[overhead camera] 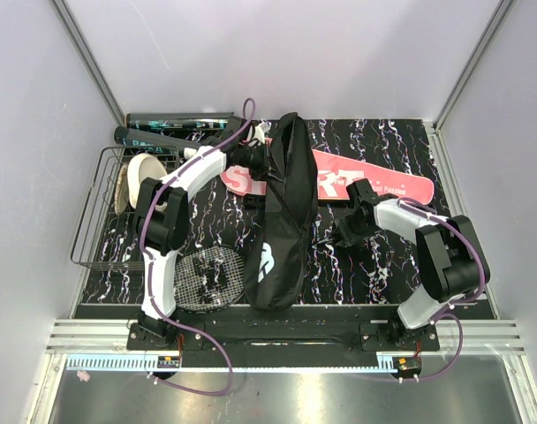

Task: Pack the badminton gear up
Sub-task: Adjust the racket at the center of the board.

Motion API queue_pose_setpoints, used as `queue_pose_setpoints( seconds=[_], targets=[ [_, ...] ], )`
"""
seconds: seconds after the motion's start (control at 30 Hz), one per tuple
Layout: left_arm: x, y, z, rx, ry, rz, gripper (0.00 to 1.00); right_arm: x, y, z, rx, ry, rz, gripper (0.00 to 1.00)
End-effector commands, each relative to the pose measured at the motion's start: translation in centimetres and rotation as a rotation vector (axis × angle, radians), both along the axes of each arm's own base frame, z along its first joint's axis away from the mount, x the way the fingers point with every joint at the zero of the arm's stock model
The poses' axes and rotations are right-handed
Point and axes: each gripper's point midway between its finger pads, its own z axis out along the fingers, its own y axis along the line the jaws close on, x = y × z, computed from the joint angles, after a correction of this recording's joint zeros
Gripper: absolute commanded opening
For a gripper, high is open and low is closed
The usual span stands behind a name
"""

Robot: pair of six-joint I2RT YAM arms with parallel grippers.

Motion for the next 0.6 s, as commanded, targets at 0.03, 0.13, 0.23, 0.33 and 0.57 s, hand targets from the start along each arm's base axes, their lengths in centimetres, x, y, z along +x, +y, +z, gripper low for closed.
queue_pose_setpoints(
  seconds=[0.03, 0.13, 0.23, 0.33, 0.57],
  targets=[
    [1.0, -0.6, 5.6, -0.059, -0.144, -0.024, 0.0, 0.5, -2.1, 0.1, -0.134, -0.03, -0.044, 0.26],
    [1.7, -0.1, 5.8, -0.032, -0.16, -0.021, 0.0, 0.8, -3.1, 2.0, -0.196, -0.083, 0.023, 0.02],
    [2.3, 0.6, 5.2, -0.009, -0.151, -0.017, 0.0, 1.7, -5.7, 6.7, -0.345, -0.213, 0.085, 0.0],
    [2.7, 1.0, 4.6, -0.001, -0.137, -0.015, 0.0, 2.7, -8.1, 13.0, -0.499, -0.393, 0.139, 0.0],
    [3.5, 1.3, 5.3, 0.0, -0.15, -0.007, 0.0, 6.7, -10.2, 19.4, -0.79, -0.537, 0.397, 0.0]
  ],
)
